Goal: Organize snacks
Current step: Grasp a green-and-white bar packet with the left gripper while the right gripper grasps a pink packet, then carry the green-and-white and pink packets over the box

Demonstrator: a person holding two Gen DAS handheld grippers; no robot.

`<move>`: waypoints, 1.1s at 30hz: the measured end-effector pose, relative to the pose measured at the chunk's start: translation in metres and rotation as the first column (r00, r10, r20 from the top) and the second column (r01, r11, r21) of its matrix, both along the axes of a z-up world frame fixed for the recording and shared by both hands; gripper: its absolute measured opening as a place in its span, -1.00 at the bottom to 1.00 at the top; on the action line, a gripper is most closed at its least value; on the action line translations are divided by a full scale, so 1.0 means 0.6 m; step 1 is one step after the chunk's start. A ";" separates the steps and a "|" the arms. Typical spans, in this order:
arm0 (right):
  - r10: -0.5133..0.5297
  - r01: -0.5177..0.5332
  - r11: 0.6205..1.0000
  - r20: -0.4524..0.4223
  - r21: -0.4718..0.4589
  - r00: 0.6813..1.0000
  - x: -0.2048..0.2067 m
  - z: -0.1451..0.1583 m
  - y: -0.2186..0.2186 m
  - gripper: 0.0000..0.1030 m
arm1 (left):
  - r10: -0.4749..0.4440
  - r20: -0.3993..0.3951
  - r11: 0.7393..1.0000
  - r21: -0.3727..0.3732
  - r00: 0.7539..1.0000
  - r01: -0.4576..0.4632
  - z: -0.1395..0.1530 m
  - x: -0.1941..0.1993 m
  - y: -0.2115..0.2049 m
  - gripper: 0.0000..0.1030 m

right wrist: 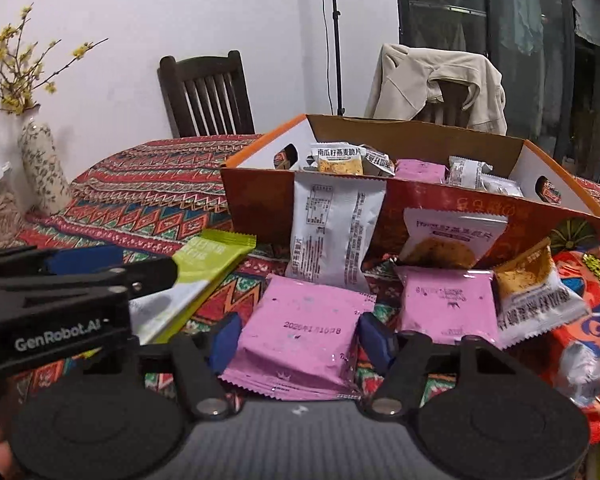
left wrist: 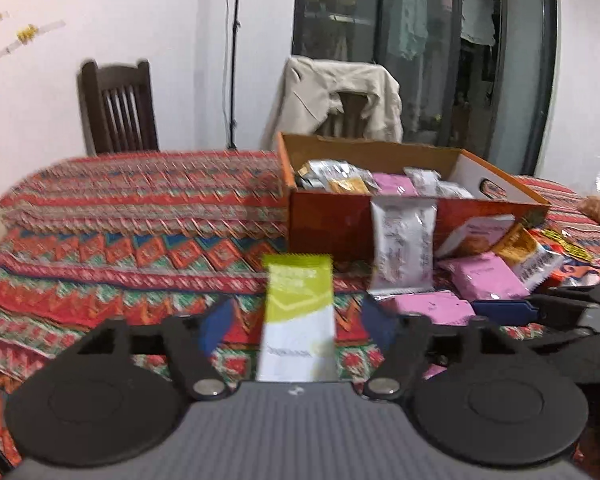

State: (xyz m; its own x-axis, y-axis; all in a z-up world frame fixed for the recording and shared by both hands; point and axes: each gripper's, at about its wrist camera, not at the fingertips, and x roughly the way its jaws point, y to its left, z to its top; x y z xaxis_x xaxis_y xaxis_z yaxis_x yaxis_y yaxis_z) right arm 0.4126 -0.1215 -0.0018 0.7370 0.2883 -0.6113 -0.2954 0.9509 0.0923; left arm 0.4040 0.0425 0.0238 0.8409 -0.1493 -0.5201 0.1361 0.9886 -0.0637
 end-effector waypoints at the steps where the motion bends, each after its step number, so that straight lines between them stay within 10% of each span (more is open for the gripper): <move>1: 0.004 -0.004 1.000 -0.004 0.000 1.000 -0.007 0.002 -0.005 0.21 | -0.015 -0.016 1.000 -0.020 1.000 0.014 -0.003 0.003 0.000 0.59; 7: 0.015 -0.015 1.000 -0.016 0.021 1.000 -0.090 0.008 -0.057 0.18 | 0.000 -0.081 1.000 -0.003 0.997 0.000 -0.030 0.017 -0.007 0.47; 9: 0.016 -0.015 1.000 -0.018 0.022 1.000 -0.120 0.008 -0.070 0.18 | -0.003 -0.089 1.000 0.006 0.996 0.003 -0.035 0.019 -0.009 -0.21; 14: 0.021 -0.021 0.999 -0.017 0.027 1.000 -0.177 0.011 -0.095 0.18 | 0.028 -0.096 0.999 0.023 0.995 -0.026 -0.028 0.015 -0.015 -0.25; 23: -0.016 0.014 0.996 0.022 0.087 1.000 -0.238 0.028 -0.178 0.18 | 0.017 -0.075 0.986 -0.163 0.997 -0.030 0.031 -0.129 -0.024 -0.24; 33: 0.020 -0.028 0.988 0.052 0.152 0.998 -0.224 0.038 -0.225 0.18 | 0.006 -0.044 0.989 -0.148 0.999 -0.012 0.066 -0.128 -0.079 -0.24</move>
